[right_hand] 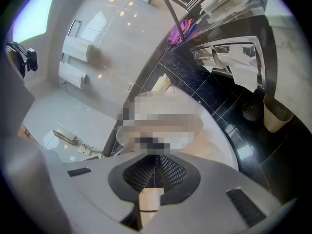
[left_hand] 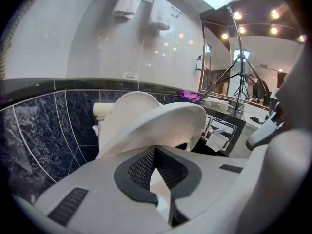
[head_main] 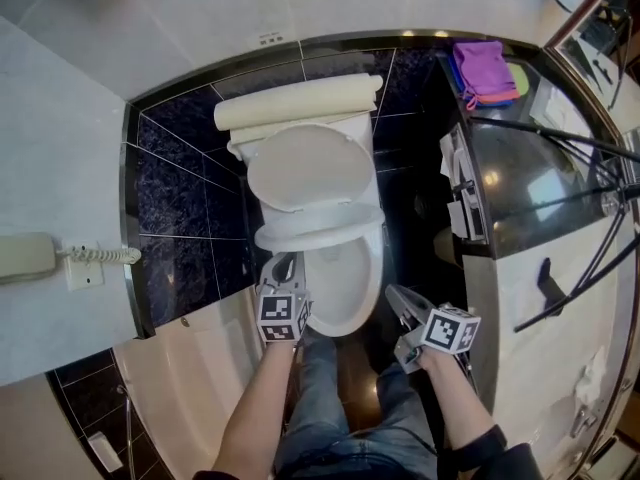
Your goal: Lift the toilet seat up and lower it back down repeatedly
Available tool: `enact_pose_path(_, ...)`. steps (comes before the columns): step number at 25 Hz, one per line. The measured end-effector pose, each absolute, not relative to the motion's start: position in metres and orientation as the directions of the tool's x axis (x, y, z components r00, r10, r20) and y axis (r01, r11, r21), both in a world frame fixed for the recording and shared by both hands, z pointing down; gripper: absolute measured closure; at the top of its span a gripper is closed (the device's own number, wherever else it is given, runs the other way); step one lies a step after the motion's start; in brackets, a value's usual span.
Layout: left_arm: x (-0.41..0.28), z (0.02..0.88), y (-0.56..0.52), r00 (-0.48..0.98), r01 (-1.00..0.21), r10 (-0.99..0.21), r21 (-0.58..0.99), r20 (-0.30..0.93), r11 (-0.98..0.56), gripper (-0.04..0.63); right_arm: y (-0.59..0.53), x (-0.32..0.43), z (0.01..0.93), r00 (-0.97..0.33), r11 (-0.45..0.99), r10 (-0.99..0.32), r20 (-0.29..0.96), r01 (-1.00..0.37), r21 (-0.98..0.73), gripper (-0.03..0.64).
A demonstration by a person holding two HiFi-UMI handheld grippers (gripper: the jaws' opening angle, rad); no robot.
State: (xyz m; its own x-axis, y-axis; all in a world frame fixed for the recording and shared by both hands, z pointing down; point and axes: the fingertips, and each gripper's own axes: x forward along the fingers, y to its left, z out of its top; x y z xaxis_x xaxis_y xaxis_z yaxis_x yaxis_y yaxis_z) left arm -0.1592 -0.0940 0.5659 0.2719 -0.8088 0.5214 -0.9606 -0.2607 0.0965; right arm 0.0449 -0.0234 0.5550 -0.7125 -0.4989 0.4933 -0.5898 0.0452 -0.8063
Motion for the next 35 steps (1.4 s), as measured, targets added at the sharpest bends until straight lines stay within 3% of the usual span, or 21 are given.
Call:
enact_pose_path(16,-0.186,0.552,-0.227,0.240,-0.961,-0.834,0.000,0.497,-0.277,0.595,-0.036,0.047,0.558,-0.691,0.048,-0.528,0.494,-0.605,-0.795,0.597)
enact_pose_path(27,-0.189,0.551,-0.224,0.234,-0.961,-0.830,-0.008,0.506,-0.276,0.595,-0.042,0.040,0.557,-0.700,0.057,-0.530,0.479,-0.592,-0.804,0.597)
enact_pose_path(35,-0.185,0.519,-0.182,0.220,-0.965,-0.827,-0.011,0.517,-0.263,0.595,-0.042,0.038,0.521,-0.705,0.149,-0.521,0.481,-0.630,-0.762,0.597)
